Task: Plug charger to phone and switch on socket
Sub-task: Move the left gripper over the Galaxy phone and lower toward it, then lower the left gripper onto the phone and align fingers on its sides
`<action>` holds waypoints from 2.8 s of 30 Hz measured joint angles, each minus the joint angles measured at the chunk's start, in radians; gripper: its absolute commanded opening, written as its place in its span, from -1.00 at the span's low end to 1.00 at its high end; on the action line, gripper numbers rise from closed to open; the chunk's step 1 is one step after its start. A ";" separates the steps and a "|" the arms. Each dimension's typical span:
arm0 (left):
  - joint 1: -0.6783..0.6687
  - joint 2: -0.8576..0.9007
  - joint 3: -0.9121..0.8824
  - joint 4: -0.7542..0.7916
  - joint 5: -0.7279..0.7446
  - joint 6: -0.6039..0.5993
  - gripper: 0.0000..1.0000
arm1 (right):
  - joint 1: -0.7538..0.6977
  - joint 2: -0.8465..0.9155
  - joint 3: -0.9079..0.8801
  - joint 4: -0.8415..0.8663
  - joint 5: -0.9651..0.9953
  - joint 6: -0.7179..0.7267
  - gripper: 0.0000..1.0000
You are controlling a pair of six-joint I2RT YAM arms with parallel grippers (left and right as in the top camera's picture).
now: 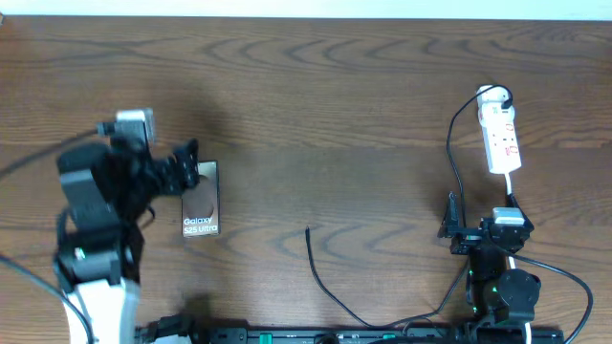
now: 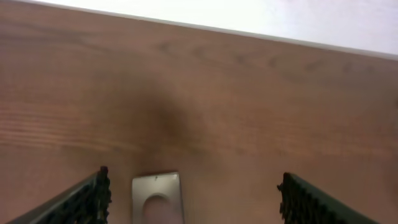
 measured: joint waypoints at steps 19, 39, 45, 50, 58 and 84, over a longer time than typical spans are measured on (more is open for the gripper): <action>-0.053 0.459 0.428 -0.516 -0.137 0.172 0.96 | 0.000 0.000 0.000 0.000 0.000 0.000 0.99; -0.092 0.524 0.428 -0.511 -0.064 0.181 0.96 | 0.000 0.000 0.000 0.000 0.000 0.000 0.99; -0.092 0.524 0.428 -0.515 -0.063 0.175 0.96 | 0.000 0.000 0.000 0.000 0.000 0.000 0.99; -0.097 0.526 0.425 -0.563 -0.105 0.127 0.95 | 0.000 0.000 0.000 0.000 0.000 0.000 0.99; -0.168 0.620 0.389 -0.558 -0.222 0.050 0.96 | 0.000 0.000 0.000 0.000 0.000 0.000 0.99; -0.193 0.832 0.256 -0.423 -0.301 0.000 0.97 | 0.000 0.000 0.000 0.000 0.000 0.000 0.99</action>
